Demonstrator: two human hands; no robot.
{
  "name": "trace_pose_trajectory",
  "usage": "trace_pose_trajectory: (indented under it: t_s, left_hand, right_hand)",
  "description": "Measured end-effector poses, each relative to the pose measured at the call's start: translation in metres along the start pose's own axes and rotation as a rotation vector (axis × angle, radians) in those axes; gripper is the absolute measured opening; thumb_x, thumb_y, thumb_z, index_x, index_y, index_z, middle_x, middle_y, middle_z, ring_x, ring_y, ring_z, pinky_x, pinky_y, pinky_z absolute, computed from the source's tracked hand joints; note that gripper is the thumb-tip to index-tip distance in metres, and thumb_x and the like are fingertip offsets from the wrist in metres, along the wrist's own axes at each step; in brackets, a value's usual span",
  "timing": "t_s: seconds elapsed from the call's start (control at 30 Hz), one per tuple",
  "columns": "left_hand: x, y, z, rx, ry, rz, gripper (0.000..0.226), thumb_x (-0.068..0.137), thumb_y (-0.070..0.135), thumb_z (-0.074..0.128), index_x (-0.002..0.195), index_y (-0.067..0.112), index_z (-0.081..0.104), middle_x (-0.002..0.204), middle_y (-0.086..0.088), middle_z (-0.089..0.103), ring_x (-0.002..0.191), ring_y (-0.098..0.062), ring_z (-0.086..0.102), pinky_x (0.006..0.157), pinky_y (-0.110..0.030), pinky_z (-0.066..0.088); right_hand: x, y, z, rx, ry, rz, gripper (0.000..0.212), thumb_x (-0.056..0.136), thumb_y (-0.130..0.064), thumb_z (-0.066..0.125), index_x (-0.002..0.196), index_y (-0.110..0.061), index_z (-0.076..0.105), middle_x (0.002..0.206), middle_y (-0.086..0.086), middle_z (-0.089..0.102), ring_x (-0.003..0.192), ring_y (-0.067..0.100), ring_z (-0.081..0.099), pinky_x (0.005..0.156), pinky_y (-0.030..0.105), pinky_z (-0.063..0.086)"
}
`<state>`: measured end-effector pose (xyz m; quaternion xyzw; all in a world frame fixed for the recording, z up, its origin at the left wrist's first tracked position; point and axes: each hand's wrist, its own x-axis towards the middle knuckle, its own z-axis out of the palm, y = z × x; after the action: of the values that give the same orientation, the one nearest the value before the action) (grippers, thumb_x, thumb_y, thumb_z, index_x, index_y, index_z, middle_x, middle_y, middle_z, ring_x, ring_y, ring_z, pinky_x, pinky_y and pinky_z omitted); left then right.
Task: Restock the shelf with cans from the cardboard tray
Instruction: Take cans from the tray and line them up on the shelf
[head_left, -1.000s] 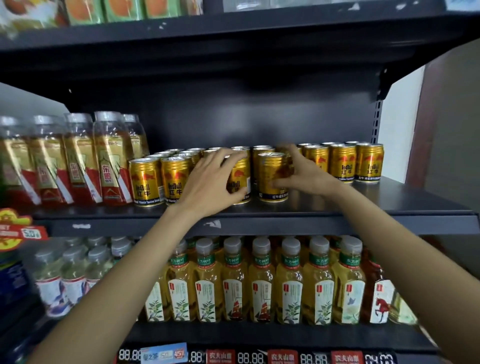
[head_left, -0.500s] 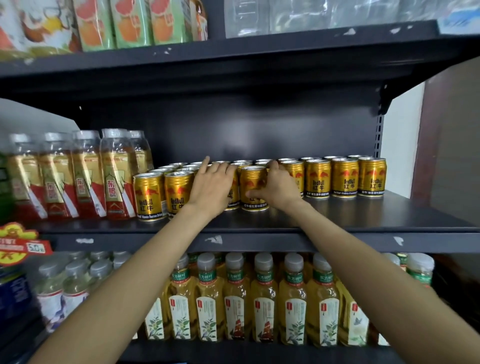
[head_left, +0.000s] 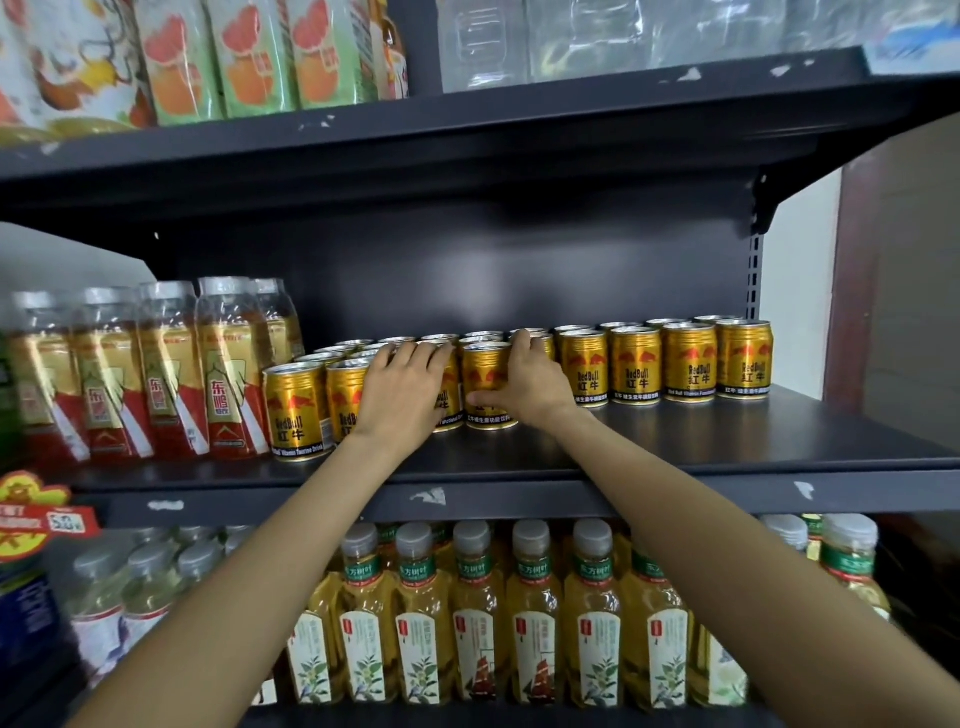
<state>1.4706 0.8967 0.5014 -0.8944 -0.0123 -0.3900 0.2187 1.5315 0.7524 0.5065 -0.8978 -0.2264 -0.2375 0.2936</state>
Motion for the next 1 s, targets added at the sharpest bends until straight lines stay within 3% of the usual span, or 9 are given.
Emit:
trace_pose_trajectory:
  t_s: [0.13, 0.27, 0.4, 0.6, 0.7, 0.83, 0.93, 1.0]
  left_hand:
    - [-0.002, -0.001, 0.001, -0.014, 0.01, 0.0, 0.078, 0.081, 0.037, 0.067, 0.145, 0.014, 0.027, 0.141, -0.006, 0.045, 0.132, -0.025, 0.039, 0.109, -0.037, 0.027]
    - [-0.003, 0.001, 0.002, -0.02, 0.009, -0.01, 0.076, 0.082, 0.035, 0.065, 0.145, 0.014, 0.026, 0.142, -0.006, 0.043, 0.132, -0.025, 0.037, 0.109, -0.036, 0.026]
    - [-0.002, 0.001, 0.002, -0.041, 0.033, -0.002, 0.075, 0.081, 0.03, 0.066, 0.144, 0.013, 0.028, 0.142, -0.007, 0.044, 0.132, -0.024, 0.039, 0.109, -0.035, 0.026]
    - [-0.003, 0.0, 0.005, -0.035, 0.045, 0.015, 0.075, 0.082, 0.031, 0.063, 0.145, 0.012, 0.027, 0.144, -0.008, 0.042, 0.132, -0.024, 0.039, 0.112, -0.035, 0.022]
    - [-0.004, 0.001, 0.003, -0.053, 0.061, 0.017, 0.072, 0.084, 0.027, 0.062, 0.145, 0.01, 0.027, 0.148, -0.01, 0.038, 0.137, -0.024, 0.034, 0.116, -0.036, 0.013]
    - [-0.017, 0.008, -0.016, -0.291, 0.197, 0.021, 0.055, 0.087, 0.023, 0.058, 0.139, 0.013, 0.042, 0.14, -0.007, 0.048, 0.132, -0.023, 0.041, 0.114, -0.036, 0.022]
    - [-0.043, 0.019, -0.04, -0.525, 0.359, -0.025, 0.039, 0.088, 0.027, 0.053, 0.126, 0.016, 0.056, 0.125, -0.001, 0.06, 0.121, -0.02, 0.05, 0.104, -0.036, 0.037]
    - [-0.063, 0.026, -0.056, -0.695, 0.456, -0.071, 0.031, 0.089, 0.03, 0.05, 0.115, 0.018, 0.063, 0.11, 0.006, 0.066, 0.109, -0.015, 0.056, 0.096, -0.034, 0.043]
  right_hand:
    - [0.003, 0.015, -0.008, 0.217, -0.121, 0.004, 0.083, 0.078, -0.031, 0.073, 0.143, -0.008, 0.027, 0.14, 0.013, 0.045, 0.128, 0.03, 0.044, 0.102, 0.039, 0.044]
    - [-0.001, 0.017, -0.008, 0.29, -0.105, 0.004, 0.074, 0.081, -0.019, 0.071, 0.143, -0.011, 0.031, 0.137, 0.012, 0.049, 0.123, 0.03, 0.05, 0.094, 0.045, 0.05]
    - [-0.002, 0.013, -0.003, 0.248, -0.039, 0.003, 0.07, 0.082, -0.019, 0.07, 0.141, -0.011, 0.034, 0.133, 0.012, 0.053, 0.118, 0.029, 0.055, 0.092, 0.044, 0.052]
    - [-0.001, 0.014, -0.007, 0.27, -0.096, 0.0, 0.07, 0.084, -0.02, 0.068, 0.143, -0.012, 0.03, 0.137, 0.012, 0.049, 0.124, 0.029, 0.05, 0.096, 0.044, 0.05]
    - [-0.01, 0.017, -0.016, 0.252, -0.14, -0.036, 0.069, 0.087, -0.023, 0.064, 0.144, -0.012, 0.028, 0.141, 0.009, 0.046, 0.13, 0.026, 0.044, 0.103, 0.034, 0.04]
    - [-0.04, 0.019, -0.032, 0.264, 0.026, -0.096, 0.056, 0.089, -0.02, 0.061, 0.139, -0.012, 0.038, 0.136, 0.007, 0.051, 0.125, 0.02, 0.049, 0.097, 0.028, 0.041]
    - [-0.08, 0.014, -0.038, 0.483, 0.169, -0.166, 0.042, 0.089, -0.016, 0.06, 0.13, -0.017, 0.049, 0.126, -0.001, 0.058, 0.111, 0.004, 0.053, 0.087, 0.012, 0.044]
    - [-0.11, 0.008, -0.038, 0.633, 0.262, -0.22, 0.033, 0.09, -0.014, 0.058, 0.122, -0.02, 0.054, 0.116, -0.008, 0.062, 0.106, -0.001, 0.056, 0.088, 0.014, 0.048]
